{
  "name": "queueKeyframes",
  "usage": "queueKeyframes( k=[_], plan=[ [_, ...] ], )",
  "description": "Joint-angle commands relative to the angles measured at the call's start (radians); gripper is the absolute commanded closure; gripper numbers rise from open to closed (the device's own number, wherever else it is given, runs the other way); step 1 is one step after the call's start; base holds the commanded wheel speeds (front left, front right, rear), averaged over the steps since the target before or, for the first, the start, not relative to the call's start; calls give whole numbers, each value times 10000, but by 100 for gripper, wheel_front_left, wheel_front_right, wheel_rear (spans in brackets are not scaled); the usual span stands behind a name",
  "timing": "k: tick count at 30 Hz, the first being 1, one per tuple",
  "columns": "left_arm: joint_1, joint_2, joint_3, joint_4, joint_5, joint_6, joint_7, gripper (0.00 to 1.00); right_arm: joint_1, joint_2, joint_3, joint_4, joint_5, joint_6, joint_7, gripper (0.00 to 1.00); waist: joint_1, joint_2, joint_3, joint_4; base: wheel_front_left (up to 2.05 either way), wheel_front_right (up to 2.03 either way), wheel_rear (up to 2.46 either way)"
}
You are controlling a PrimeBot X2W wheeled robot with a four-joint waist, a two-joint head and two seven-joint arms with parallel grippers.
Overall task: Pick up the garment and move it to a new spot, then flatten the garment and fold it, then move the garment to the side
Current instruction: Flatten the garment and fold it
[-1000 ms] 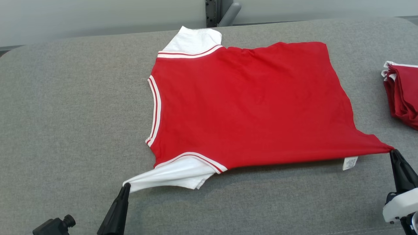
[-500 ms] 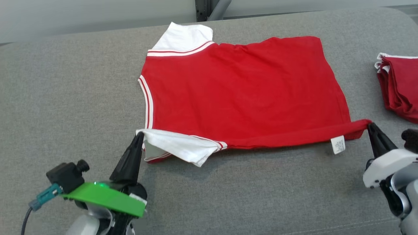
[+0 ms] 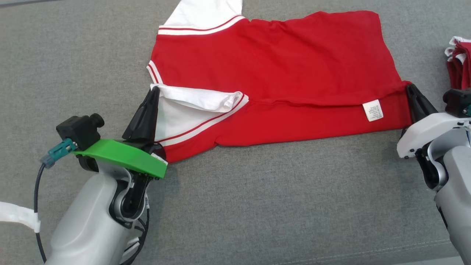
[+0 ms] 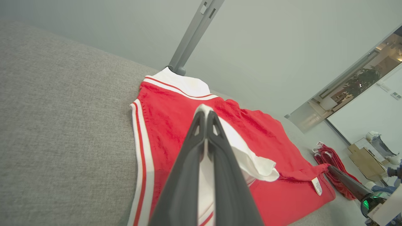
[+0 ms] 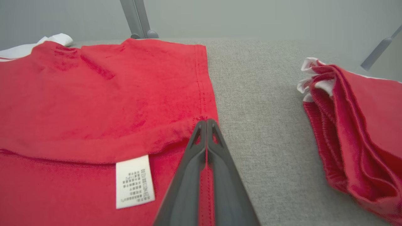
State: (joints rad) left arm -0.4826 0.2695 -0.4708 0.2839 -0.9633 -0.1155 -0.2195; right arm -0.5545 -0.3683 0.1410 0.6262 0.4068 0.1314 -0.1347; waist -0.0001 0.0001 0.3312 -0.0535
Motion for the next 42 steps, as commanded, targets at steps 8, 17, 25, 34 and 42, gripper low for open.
queueKeyframes(
  k=[8, 17, 25, 34, 42],
  plan=[
    [-866, -292, -139, 1655, 133, -143, -292, 0, -847, 66, 557, 1276, -95, -15, -927, 0, 1, -1, 366, -64, 0, 0, 0],
    [935, -486, 386, 1292, -141, -69, -448, 0, 845, 52, -427, -123, -120, -15, -1305, 0, 1, -1, -462, -72, 0, 0, 0],
    [2535, -794, 283, 684, -964, 734, 461, 0, 2378, 517, -1173, -1098, -226, -15, -1305, 0, 1, -1, -743, -157, 0, 0, 0],
    [1962, -703, 400, 1262, -1014, 1449, 949, 39, 2027, 771, -691, -701, 2, -15, -1307, 0, 1, -1, -477, -356, 0, 0, 0],
    [1819, -762, 369, 1599, -888, 1438, 730, 100, 1506, 826, -145, 412, 932, -16, -1308, 0, 1, -1, -422, -309, 0, 0, 0]
  ],
)
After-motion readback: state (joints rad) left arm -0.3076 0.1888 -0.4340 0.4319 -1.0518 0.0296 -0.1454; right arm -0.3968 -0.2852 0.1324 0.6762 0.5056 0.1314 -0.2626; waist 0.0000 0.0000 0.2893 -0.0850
